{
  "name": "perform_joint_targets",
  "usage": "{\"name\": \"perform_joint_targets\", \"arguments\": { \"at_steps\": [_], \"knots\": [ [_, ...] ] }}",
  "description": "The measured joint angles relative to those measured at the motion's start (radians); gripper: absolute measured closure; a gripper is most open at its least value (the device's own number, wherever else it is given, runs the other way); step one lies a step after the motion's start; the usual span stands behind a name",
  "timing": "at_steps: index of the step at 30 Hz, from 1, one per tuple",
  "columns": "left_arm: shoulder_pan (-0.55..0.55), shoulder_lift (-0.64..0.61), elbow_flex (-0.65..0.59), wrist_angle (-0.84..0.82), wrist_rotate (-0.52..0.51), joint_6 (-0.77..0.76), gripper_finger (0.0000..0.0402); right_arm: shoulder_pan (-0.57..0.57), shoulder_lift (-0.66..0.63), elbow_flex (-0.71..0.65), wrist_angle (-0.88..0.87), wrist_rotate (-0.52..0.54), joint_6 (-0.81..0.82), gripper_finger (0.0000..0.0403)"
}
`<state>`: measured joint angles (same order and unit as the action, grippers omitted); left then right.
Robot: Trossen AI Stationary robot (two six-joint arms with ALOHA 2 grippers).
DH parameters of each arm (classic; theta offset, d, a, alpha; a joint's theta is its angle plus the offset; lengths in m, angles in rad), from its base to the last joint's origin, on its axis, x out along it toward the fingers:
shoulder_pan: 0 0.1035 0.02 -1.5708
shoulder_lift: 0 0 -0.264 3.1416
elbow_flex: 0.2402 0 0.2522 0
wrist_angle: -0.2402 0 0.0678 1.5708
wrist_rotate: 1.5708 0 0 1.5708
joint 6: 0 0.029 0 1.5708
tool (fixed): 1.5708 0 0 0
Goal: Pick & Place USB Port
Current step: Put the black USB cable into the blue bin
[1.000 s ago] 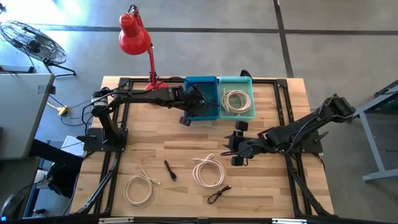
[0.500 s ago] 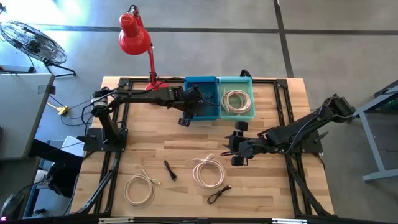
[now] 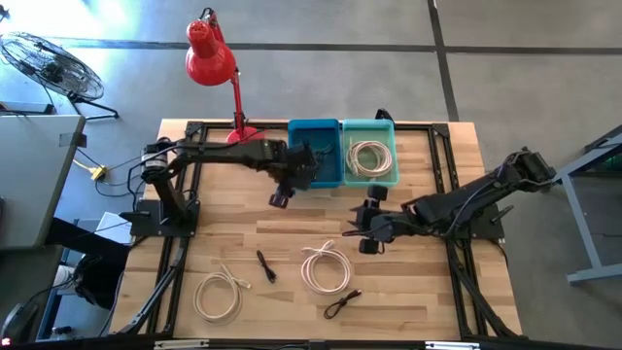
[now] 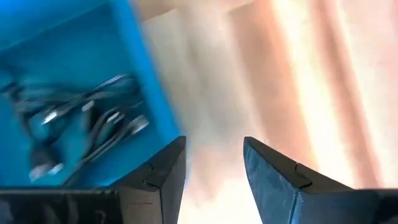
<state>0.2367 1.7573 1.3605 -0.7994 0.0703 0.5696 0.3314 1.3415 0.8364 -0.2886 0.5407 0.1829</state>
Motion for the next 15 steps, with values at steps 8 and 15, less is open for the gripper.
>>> {"name": "perform_joint_targets", "arguments": {
  "at_steps": [8, 15],
  "knots": [
    [-0.194, -0.016, 0.000, -0.063, 0.028, -0.055, 0.0245, -0.005, 0.000, 0.000, 0.000, -0.022, 0.000, 0.0263],
    [-0.406, -0.031, 0.001, -0.027, -0.029, -0.178, 0.0245, -0.004, 0.000, 0.000, 0.000, -0.043, 0.000, 0.0263]
  ]
}}
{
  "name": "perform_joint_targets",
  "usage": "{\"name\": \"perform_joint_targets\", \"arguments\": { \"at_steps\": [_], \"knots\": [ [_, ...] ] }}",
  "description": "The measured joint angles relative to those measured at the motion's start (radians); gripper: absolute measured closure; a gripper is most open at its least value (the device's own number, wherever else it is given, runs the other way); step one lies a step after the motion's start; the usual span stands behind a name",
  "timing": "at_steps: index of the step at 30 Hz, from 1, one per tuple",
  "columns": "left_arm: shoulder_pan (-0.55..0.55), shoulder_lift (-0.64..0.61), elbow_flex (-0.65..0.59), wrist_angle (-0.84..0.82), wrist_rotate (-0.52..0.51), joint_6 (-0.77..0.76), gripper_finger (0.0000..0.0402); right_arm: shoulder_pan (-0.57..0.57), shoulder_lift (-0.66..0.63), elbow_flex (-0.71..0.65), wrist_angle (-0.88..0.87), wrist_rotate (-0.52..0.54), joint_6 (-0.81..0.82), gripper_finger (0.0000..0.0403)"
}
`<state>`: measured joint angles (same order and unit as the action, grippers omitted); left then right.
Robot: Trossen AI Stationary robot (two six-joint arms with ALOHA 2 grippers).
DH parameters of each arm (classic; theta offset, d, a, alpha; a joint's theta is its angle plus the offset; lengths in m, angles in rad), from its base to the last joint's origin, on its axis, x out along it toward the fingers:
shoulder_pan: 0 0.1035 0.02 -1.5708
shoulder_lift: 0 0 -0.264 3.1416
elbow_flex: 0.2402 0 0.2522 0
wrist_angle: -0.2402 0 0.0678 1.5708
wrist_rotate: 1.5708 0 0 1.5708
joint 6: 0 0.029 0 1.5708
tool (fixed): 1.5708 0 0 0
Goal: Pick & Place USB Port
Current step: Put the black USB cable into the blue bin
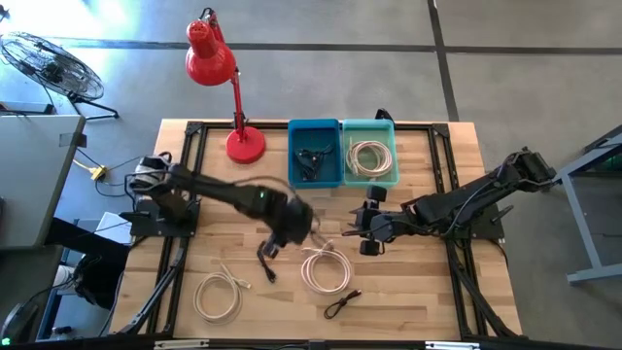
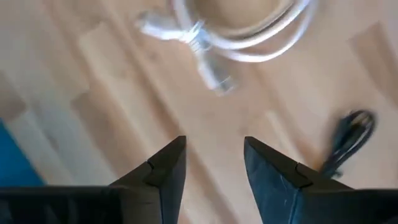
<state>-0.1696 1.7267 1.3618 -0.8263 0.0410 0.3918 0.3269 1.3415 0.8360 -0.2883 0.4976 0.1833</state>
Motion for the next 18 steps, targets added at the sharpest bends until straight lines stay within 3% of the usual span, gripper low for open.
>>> {"name": "perform_joint_targets", "arguments": {
  "at_steps": [15, 18],
  "knots": [
    [-0.347, -0.013, -0.001, -0.042, -0.002, -0.291, 0.0245, 0.001, 0.000, 0.000, -0.007, -0.045, 0.026, 0.0263],
    [-0.382, -0.013, -0.001, -0.055, -0.059, -0.305, 0.0245, 0.001, 0.000, 0.000, -0.007, -0.053, 0.026, 0.0263]
  ]
}}
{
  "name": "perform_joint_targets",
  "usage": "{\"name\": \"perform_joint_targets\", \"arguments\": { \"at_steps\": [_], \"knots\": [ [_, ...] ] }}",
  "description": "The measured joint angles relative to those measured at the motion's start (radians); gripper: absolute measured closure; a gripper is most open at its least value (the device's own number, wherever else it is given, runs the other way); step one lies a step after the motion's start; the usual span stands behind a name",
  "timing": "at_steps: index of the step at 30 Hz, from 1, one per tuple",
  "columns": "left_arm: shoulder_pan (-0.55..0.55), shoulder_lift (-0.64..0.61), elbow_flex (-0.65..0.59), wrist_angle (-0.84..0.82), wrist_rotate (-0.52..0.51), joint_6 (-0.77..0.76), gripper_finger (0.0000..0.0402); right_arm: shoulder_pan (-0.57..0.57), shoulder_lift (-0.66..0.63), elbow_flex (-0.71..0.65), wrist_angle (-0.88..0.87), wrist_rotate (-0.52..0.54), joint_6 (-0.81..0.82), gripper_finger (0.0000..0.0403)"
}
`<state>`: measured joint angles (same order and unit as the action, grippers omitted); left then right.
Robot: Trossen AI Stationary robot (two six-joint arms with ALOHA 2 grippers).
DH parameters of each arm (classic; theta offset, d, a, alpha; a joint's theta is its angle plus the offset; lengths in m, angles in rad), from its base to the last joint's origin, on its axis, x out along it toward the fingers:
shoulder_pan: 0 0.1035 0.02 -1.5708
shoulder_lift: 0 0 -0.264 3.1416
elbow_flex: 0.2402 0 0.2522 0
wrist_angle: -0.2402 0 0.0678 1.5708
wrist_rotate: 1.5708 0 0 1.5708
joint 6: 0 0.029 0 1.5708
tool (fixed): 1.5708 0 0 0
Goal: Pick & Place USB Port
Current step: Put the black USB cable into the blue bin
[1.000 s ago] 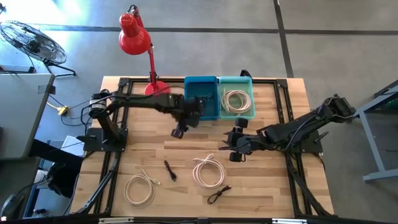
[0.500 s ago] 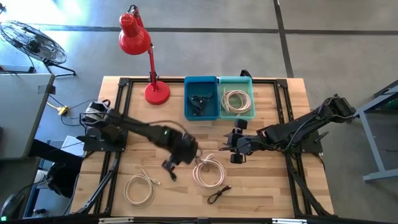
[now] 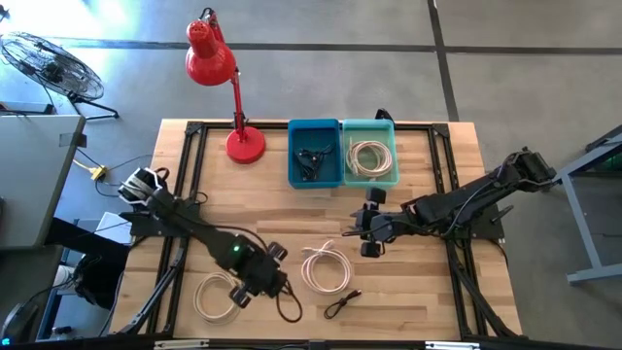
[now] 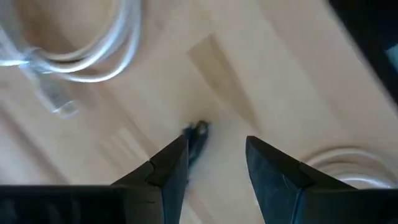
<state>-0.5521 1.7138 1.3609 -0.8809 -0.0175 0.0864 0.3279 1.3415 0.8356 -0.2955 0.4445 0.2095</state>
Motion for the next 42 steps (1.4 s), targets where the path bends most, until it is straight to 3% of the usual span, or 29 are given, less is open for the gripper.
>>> {"name": "perform_joint_targets", "arguments": {
  "at_steps": [4, 7, 17, 24, 27, 33, 42],
  "knots": [
    [-0.020, 0.000, 0.000, -0.062, -0.165, -0.052, 0.0245, 0.000, 0.000, 0.000, 0.001, -0.008, 0.003, 0.0263],
    [-0.017, 0.004, 0.000, -0.095, -0.210, -0.073, 0.0245, 0.000, 0.000, 0.000, 0.000, -0.010, 0.017, 0.0263],
    [0.002, 0.050, -0.001, -0.121, -0.199, -0.076, 0.0245, 0.000, 0.000, -0.008, 0.015, -0.014, 0.012, 0.0263],
    [0.016, 0.071, -0.061, -0.141, -0.124, -0.084, 0.0245, 0.000, 0.000, -0.122, 0.152, -0.037, 0.008, 0.0263],
    [0.016, 0.069, -0.084, -0.100, -0.078, -0.091, 0.0245, 0.000, 0.000, -0.172, 0.211, -0.049, 0.014, 0.0263],
    [0.016, 0.069, -0.101, -0.077, -0.096, -0.068, 0.0245, -0.001, 0.000, -0.228, 0.321, -0.090, 0.007, 0.0263],
    [0.016, 0.068, -0.136, 0.001, -0.073, -0.043, 0.0245, 0.003, 0.000, -0.232, 0.332, -0.147, -0.007, 0.0263]
  ]
}}
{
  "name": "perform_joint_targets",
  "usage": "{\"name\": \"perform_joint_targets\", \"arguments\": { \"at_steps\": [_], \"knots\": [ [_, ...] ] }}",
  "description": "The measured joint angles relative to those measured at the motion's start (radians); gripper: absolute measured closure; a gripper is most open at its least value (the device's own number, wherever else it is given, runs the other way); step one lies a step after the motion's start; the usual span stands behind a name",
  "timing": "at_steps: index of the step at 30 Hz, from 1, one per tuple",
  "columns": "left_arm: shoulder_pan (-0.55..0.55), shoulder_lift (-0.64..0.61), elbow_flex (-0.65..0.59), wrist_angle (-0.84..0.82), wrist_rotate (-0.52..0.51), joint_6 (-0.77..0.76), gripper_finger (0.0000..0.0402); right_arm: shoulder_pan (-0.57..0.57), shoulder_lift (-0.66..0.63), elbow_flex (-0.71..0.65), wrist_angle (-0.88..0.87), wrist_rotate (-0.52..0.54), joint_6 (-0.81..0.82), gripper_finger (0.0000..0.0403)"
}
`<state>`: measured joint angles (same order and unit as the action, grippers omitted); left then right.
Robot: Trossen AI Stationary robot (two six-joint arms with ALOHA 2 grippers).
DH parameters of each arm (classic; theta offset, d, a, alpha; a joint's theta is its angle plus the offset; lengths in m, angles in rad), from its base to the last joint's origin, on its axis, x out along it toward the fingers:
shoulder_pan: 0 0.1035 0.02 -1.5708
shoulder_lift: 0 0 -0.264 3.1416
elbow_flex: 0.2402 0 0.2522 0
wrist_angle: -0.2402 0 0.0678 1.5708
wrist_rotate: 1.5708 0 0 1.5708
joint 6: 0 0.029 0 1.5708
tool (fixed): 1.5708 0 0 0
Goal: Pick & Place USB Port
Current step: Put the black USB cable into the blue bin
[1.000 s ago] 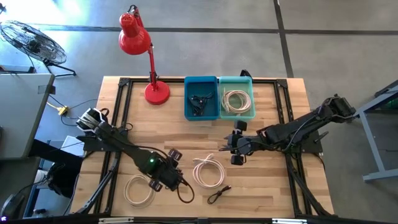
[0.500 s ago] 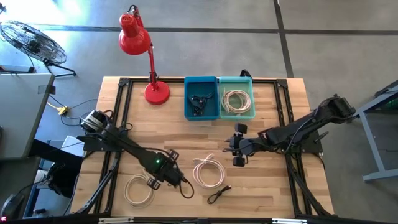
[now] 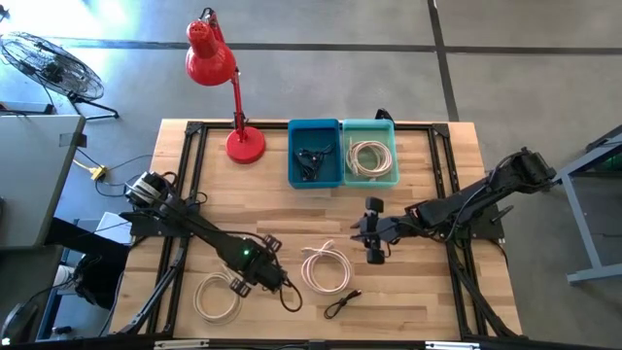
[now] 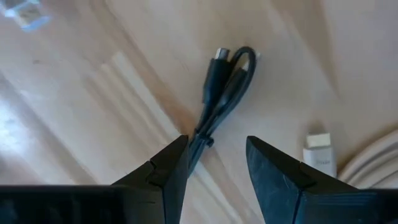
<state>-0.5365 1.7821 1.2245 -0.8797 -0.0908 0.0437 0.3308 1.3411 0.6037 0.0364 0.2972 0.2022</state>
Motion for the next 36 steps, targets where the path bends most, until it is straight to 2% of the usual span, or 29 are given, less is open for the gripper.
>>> {"name": "perform_joint_targets", "arguments": {
  "at_steps": [14, 18, 25, 28, 32, 36],
  "knots": [
    [0.000, 0.000, -0.090, 0.187, 0.009, 0.057, 0.0245, 0.006, 0.000, 0.000, 0.029, -0.020, -0.001, 0.0263],
    [0.017, 0.000, -0.108, 0.209, 0.049, 0.055, 0.0245, 0.006, 0.000, 0.000, 0.034, -0.027, -0.001, 0.0263],
    [0.077, -0.005, -0.189, 0.323, 0.134, 0.095, 0.0250, 0.006, 0.000, 0.001, 0.059, -0.117, -0.001, 0.0263],
    [0.095, -0.006, -0.207, 0.352, 0.157, 0.112, 0.0280, 0.006, 0.000, 0.001, 0.065, -0.155, -0.002, 0.0263],
    [0.113, -0.006, -0.208, 0.357, 0.169, 0.146, 0.0373, 0.021, 0.000, 0.001, 0.090, -0.173, -0.029, 0.0263],
    [0.119, -0.005, -0.208, 0.357, 0.164, 0.161, 0.0385, 0.044, 0.000, 0.001, 0.116, -0.185, -0.087, 0.0263]
  ]
}}
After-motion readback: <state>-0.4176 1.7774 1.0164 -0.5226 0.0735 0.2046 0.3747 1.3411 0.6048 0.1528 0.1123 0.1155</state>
